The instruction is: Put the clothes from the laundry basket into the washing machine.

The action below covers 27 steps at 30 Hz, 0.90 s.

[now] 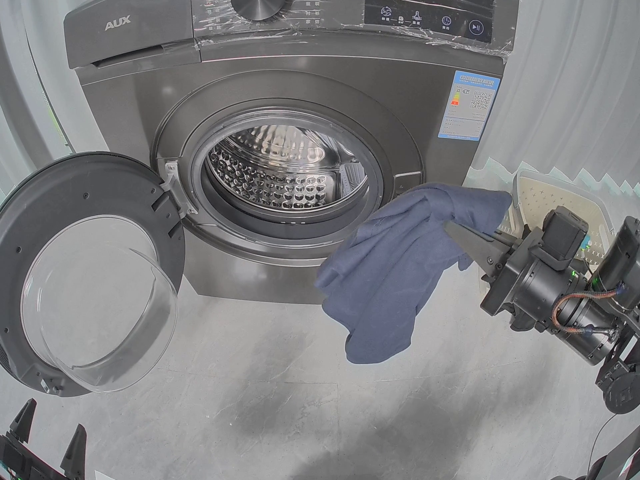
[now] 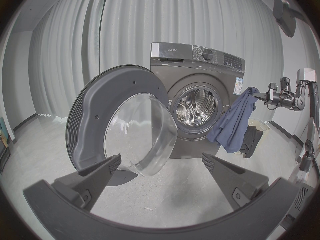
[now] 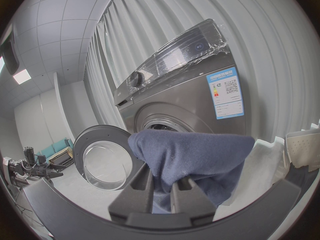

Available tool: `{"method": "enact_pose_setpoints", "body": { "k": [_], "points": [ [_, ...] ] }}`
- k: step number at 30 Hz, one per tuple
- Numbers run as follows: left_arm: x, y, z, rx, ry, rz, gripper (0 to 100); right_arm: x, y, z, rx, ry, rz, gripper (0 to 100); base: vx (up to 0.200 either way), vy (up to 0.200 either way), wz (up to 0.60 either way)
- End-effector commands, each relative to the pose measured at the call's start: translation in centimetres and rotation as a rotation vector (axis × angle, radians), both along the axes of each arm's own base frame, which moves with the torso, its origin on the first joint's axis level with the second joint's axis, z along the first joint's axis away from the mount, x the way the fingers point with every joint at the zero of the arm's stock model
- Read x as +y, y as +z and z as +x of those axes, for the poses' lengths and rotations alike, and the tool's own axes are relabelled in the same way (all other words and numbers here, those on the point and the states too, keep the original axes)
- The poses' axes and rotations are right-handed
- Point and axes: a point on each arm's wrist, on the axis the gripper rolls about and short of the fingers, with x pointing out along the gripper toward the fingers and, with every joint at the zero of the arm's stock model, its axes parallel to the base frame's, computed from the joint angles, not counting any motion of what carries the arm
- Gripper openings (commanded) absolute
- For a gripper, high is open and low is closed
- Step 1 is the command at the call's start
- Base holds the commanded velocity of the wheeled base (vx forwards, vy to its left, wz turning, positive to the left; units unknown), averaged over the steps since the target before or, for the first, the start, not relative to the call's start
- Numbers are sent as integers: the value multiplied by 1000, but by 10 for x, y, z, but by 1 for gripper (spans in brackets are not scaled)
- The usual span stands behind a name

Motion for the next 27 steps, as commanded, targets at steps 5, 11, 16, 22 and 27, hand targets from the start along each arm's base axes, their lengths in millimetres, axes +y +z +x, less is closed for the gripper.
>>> {"method": "enact_pose_setpoints", "body": {
  "k": [5, 11, 16, 22, 27],
  "points": [
    [0, -5, 1, 9, 0, 1, 100, 1, -1, 0, 4, 2, -4, 0, 0, 0, 0],
    [0, -5, 1, 9, 0, 1, 100, 1, -1, 0, 4, 2, -4, 0, -100, 0, 0],
    [0, -5, 1, 9, 0, 1, 100, 1, -4, 1, 13, 3, -8, 0, 0, 0, 0],
    [0, -5, 1, 8, 5, -1, 100, 1, -7, 2, 23, 1, -14, 0, 0, 133, 0],
    [0, -5, 0, 4, 11, 7, 100, 10, -17, 7, 48, 14, -21, 0, 0, 80, 0]
  ]
}}
